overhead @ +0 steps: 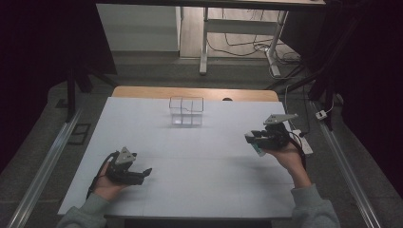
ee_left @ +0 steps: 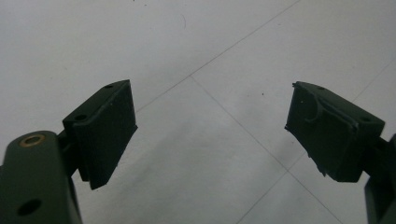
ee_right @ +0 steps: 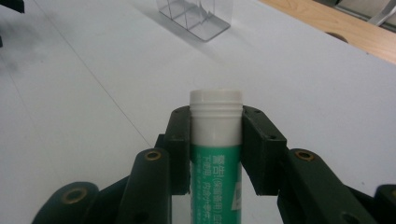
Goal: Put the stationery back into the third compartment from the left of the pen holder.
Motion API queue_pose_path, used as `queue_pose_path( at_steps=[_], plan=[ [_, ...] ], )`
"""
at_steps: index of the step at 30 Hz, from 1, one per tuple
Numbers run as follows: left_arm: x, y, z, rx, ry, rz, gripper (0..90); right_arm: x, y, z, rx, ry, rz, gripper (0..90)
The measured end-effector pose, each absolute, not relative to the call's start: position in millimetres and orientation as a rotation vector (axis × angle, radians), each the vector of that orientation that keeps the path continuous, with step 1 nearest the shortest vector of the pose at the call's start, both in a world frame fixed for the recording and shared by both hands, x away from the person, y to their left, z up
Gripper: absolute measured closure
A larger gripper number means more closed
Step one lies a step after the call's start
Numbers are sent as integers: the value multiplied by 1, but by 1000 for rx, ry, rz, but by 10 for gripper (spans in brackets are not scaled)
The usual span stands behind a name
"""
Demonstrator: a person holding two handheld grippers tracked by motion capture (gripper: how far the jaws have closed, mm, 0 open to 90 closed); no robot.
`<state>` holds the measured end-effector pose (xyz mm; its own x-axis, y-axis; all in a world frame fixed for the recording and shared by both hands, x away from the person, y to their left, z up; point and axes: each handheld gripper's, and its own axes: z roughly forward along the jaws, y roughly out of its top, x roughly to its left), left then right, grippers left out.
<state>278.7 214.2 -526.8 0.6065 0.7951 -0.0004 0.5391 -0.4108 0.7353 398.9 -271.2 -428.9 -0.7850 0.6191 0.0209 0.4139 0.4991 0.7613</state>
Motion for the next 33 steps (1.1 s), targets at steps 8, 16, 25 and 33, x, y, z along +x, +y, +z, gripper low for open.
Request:
queue_pose_path(
  at_steps=[8,16,25,33],
  plan=[
    [278,214,-527,2118,1045,460,154,395,-261,-425,857,2440,1215,653],
    [279,214,-527,2116,1048,463,155,396,-252,-426,859,2407,1249,654],
    [279,214,-527,2118,1046,468,156,396,-244,-425,849,2373,1295,654],
    [279,214,-527,2117,1045,469,157,397,-236,-421,853,2343,1323,653]
  ],
)
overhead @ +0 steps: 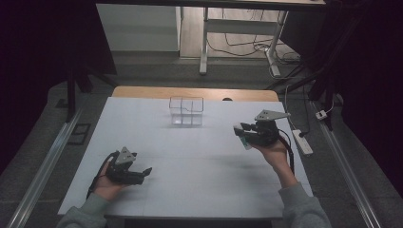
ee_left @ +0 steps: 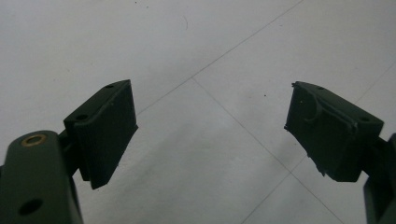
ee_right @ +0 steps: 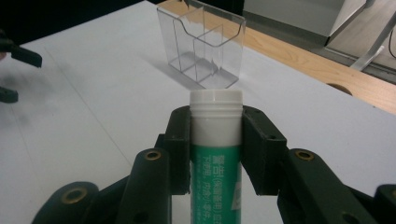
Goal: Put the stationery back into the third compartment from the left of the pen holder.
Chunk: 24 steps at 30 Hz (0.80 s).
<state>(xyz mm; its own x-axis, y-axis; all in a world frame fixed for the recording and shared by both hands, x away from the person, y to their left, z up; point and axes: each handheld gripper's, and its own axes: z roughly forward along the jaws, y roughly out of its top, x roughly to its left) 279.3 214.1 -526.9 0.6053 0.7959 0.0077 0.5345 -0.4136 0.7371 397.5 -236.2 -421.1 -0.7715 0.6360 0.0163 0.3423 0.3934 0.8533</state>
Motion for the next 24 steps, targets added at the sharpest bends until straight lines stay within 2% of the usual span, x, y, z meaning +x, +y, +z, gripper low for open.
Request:
queue_pose_path(
  at_steps=[24],
  plan=[
    [280,215,-527,2112,1058,479,157,408,-198,-409,824,2237,1435,654]
  ],
)
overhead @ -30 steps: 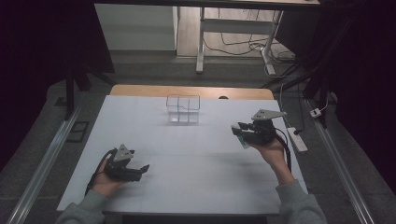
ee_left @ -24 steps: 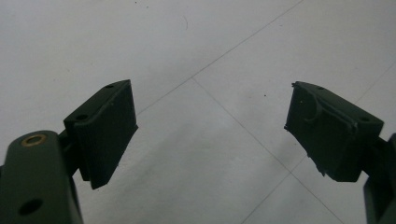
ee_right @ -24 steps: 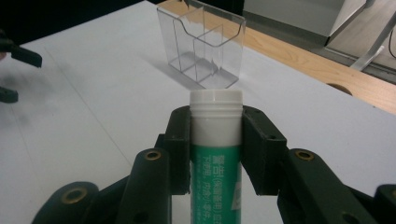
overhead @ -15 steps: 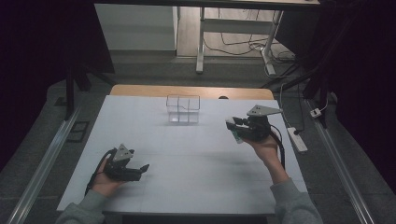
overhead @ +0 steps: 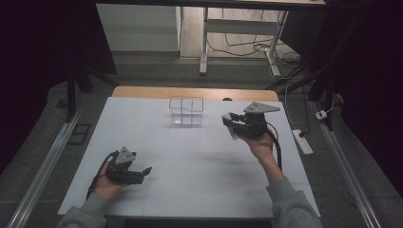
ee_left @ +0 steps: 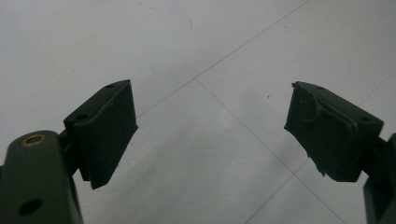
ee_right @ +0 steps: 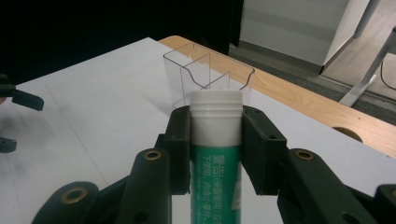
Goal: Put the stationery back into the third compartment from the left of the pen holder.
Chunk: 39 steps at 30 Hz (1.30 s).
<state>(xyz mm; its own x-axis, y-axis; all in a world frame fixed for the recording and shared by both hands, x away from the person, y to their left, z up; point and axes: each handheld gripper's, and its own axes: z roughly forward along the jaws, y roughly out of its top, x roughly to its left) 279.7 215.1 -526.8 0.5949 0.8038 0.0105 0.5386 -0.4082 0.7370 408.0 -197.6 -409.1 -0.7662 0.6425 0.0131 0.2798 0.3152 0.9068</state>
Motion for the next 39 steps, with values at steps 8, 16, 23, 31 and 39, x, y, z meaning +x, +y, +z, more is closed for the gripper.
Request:
queue_pose_path(
  at_steps=[8,16,23,31,39],
  plan=[
    [279,215,-527,2113,1055,475,157,412,-191,-404,818,2209,1479,654],
    [279,215,-527,2114,1057,473,157,419,-185,-403,828,2191,1508,654],
    [279,216,-527,2114,1060,470,157,425,-173,-400,818,2187,1531,653],
    [280,217,-528,2110,1062,462,157,430,-156,-395,791,2198,1530,654],
    [280,217,-528,2113,1061,461,157,437,-141,-390,776,2197,1552,653]
  ],
)
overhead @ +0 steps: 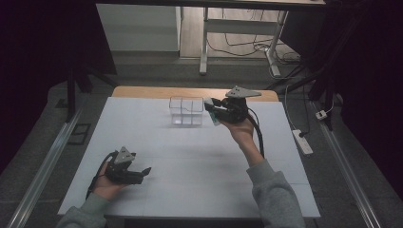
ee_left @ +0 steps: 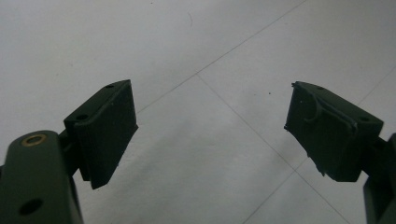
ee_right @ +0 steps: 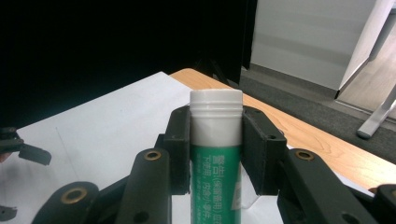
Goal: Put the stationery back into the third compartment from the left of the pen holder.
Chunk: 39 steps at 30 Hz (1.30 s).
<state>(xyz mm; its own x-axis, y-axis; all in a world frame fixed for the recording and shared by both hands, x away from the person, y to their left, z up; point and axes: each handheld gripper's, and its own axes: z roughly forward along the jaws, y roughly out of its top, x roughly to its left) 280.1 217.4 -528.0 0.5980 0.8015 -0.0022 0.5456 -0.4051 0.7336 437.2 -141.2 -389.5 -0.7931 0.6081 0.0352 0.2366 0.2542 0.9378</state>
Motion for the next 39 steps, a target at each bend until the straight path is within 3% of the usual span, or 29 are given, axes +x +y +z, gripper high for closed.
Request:
queue_pose_path(
  at_steps=[39],
  plan=[
    [281,216,-529,2119,1054,450,160,476,-101,-383,848,2134,1575,653]
  ],
)
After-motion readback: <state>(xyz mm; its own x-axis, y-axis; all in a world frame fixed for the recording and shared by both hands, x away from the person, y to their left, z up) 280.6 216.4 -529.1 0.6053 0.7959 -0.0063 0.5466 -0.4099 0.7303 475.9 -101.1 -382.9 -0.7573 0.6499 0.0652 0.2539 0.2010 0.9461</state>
